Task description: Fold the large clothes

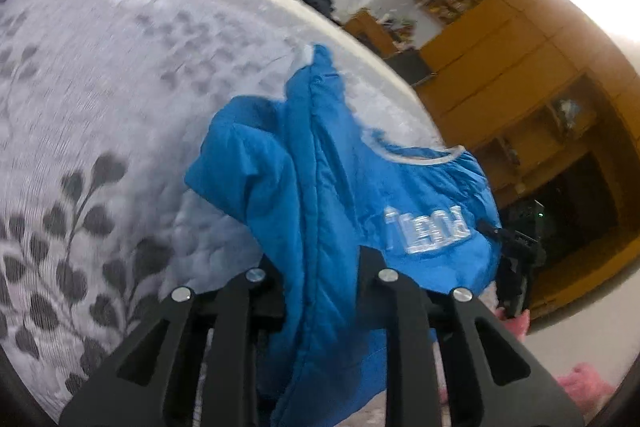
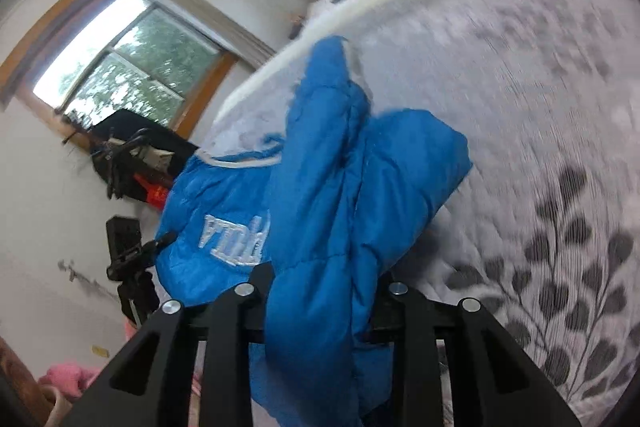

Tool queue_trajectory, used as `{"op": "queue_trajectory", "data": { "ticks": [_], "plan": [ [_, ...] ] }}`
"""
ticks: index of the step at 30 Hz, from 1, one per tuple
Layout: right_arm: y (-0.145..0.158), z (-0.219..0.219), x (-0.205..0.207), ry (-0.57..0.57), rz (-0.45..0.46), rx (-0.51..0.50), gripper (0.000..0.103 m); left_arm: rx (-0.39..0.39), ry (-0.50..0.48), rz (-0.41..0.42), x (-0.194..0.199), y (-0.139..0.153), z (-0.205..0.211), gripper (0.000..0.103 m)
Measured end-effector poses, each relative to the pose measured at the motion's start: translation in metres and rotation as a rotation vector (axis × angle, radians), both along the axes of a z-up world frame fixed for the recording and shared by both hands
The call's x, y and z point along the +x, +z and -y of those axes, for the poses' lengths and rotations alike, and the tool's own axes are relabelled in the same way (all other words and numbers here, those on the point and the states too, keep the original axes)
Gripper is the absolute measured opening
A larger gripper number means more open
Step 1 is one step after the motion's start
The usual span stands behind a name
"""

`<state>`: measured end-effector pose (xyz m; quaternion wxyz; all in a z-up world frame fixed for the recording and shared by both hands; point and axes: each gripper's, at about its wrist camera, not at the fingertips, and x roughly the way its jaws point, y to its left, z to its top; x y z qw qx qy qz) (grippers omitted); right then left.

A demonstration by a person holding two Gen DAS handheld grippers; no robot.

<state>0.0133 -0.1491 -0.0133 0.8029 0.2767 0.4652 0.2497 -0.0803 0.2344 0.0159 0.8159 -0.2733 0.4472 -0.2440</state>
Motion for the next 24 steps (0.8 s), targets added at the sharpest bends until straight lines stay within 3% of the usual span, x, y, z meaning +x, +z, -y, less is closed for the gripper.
{"op": "queue_trajectory", "data": {
  "ticks": [5,7,11,17,21,24],
  "plan": [
    [-0.055,0.019,0.012,-0.039,-0.107,0.109,0.039,-0.081,0.019,-0.038,0.010,-0.038,-0.014,0.032],
    [-0.064,0.021,0.014,-0.039,-0.112,0.143,0.040,-0.077,0.021,-0.028,0.013,-0.044,-0.014,0.038],
    [-0.064,0.022,0.016,-0.034,-0.102,0.130,0.044,-0.095,0.026,-0.043,0.014,-0.049,-0.014,0.041],
    [-0.030,0.020,0.002,-0.105,-0.053,-0.055,0.061,-0.017,0.064,-0.011,-0.003,-0.018,-0.026,0.041],
    [0.005,0.021,-0.008,-0.160,0.023,-0.204,0.061,0.083,0.134,0.075,-0.018,0.014,-0.035,0.040],
    [0.034,0.002,-0.012,-0.121,0.102,-0.270,0.061,0.110,0.110,0.164,-0.025,0.042,-0.022,0.040]
  ]
}}
